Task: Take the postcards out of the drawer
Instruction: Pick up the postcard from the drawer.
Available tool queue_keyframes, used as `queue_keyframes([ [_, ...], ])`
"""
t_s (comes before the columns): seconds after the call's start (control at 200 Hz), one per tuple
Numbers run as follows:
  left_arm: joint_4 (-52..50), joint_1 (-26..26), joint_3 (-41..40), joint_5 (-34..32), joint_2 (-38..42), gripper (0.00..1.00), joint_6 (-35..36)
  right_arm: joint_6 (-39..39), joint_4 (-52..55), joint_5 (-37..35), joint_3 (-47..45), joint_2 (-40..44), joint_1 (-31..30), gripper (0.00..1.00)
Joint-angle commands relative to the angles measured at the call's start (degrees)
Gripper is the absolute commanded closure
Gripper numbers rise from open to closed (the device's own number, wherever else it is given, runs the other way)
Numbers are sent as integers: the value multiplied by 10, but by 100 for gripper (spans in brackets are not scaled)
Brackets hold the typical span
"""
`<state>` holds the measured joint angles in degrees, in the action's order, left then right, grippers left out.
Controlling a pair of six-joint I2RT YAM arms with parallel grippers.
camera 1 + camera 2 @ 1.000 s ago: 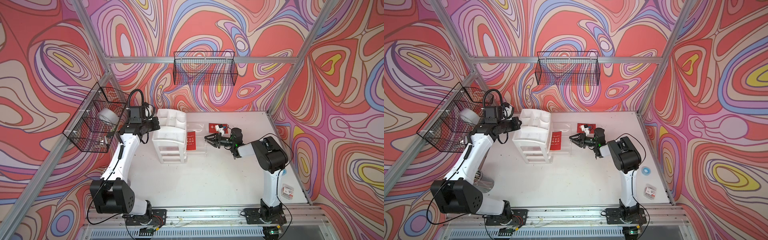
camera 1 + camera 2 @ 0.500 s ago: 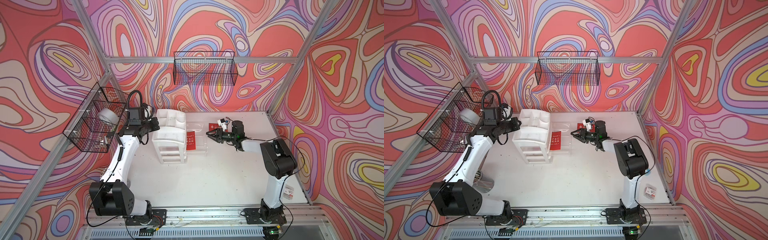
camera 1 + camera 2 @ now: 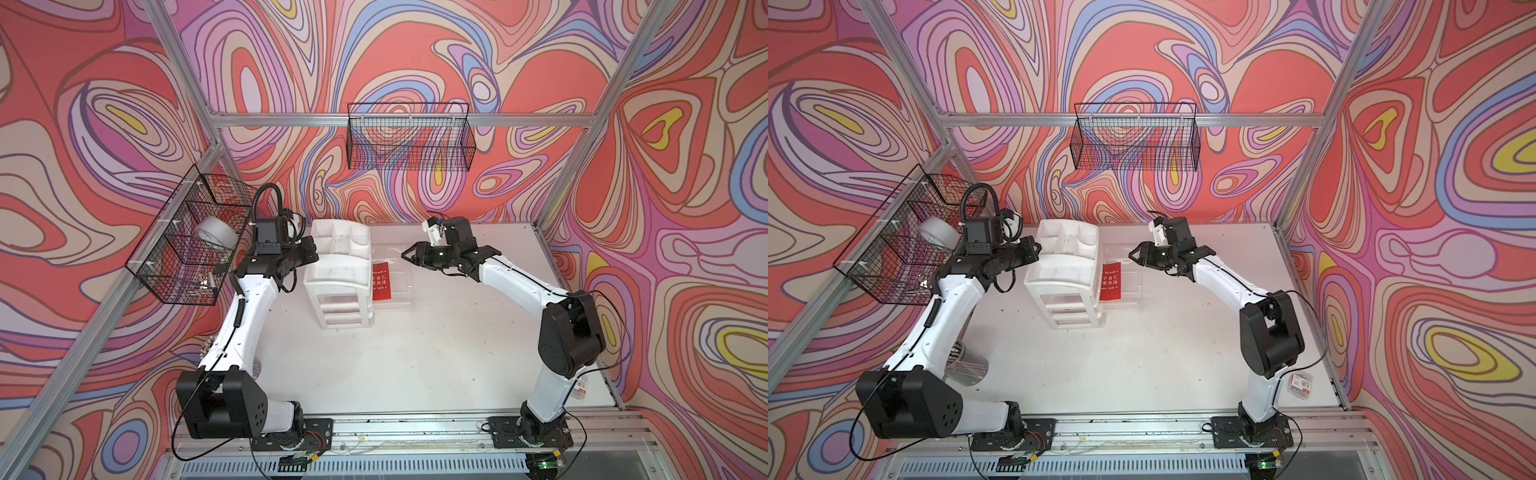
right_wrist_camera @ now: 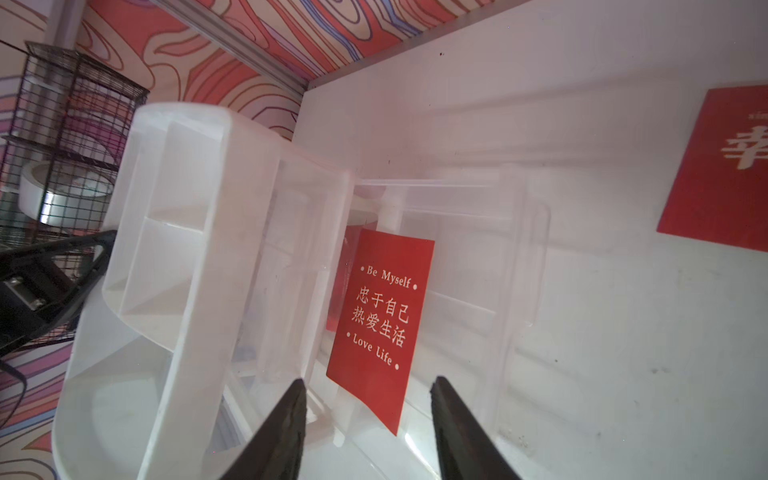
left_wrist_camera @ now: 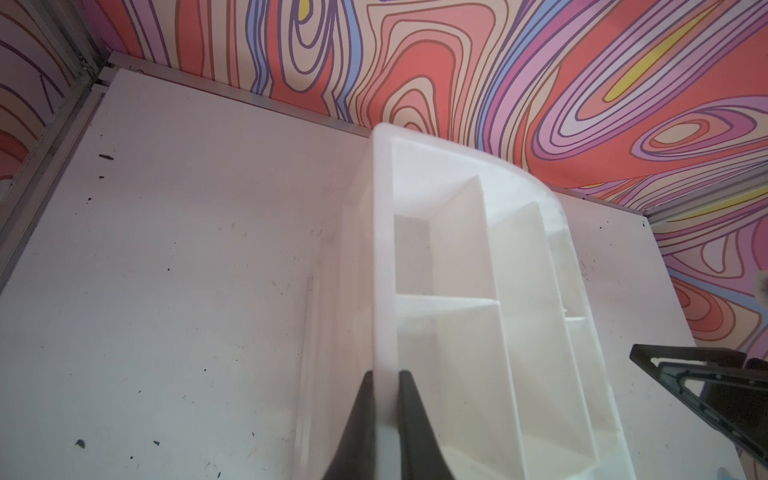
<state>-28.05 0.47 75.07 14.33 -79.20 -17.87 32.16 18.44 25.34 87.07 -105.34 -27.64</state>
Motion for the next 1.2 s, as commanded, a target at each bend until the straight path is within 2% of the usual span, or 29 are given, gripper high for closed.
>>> queue_keyframes([
  [0.0, -47, 2, -21, -20, 4, 100, 16, -18, 96, -99, 48, -36, -32, 50],
  [0.336, -48, 1, -28, -20, 5, 100, 19, -1, 142, -149, 134, -129, -78, 50],
  [1.192, -45, 1, -41, -23, 13, 100, 24, -1, 173, -127, 193, -212, -86, 50],
])
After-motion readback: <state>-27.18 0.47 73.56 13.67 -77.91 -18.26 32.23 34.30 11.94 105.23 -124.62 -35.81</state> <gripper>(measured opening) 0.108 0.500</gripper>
